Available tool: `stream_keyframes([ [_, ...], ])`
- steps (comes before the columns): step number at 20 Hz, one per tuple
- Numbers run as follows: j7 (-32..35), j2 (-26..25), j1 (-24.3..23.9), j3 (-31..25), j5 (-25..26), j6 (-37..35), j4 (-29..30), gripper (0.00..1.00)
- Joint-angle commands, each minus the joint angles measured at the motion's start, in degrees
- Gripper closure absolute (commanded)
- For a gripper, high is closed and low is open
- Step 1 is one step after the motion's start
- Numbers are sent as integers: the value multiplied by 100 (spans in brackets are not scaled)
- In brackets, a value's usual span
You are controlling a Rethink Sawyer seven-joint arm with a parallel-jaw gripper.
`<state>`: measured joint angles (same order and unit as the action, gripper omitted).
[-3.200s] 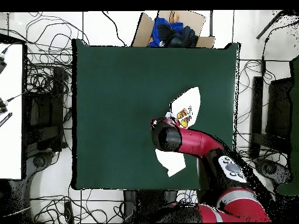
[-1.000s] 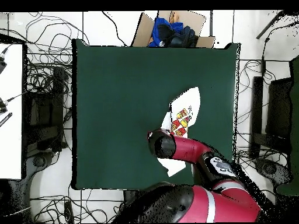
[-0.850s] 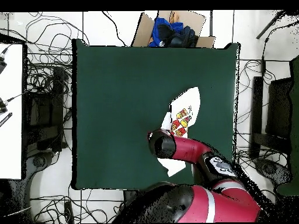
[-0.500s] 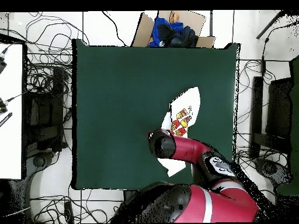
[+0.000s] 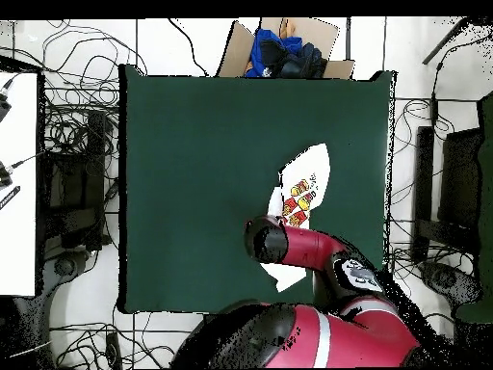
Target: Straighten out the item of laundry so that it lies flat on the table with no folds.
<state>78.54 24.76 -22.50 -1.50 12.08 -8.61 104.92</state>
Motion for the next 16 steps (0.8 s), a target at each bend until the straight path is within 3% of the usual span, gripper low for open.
stream_keyframes([
  [1, 572, -98, 93, 211, 103, -623, -448, 0],
  [16, 558, -276, 60, 150, 67, -544, -564, 0],
])
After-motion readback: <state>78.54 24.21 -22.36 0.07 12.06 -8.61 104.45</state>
